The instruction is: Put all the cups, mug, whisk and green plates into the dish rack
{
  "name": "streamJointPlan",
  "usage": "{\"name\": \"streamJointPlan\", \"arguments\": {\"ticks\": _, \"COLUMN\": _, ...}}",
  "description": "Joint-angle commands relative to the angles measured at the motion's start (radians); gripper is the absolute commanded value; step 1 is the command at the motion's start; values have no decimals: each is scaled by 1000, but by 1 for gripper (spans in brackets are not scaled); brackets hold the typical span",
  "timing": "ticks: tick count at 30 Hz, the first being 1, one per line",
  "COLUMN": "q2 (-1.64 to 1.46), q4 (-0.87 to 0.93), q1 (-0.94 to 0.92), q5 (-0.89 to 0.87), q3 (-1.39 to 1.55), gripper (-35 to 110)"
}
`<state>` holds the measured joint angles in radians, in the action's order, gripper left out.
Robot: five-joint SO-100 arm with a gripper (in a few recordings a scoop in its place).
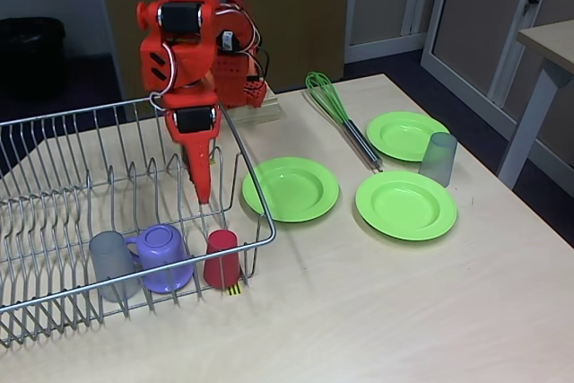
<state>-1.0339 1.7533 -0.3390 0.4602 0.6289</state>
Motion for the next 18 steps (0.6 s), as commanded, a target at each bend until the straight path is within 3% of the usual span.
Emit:
{"name": "streamJointPlan", "arguments": {"ticks": 1, "q2": -196, "q4": -8, "q1": 58, "q5": -5, "q3": 126, "gripper": 30}}
{"name": "streamJointPlan", "arguments": {"ticks": 8, "q2": -408, "q4": -3, "q1": 262, "q5": -164, "q3": 342, "gripper": 26}}
{"name": "streamJointPlan", "arguments": {"ticks": 18, "q2": -552, "q4": -87, "q1": 635, "q5": -584, "q3": 612, "gripper": 29}}
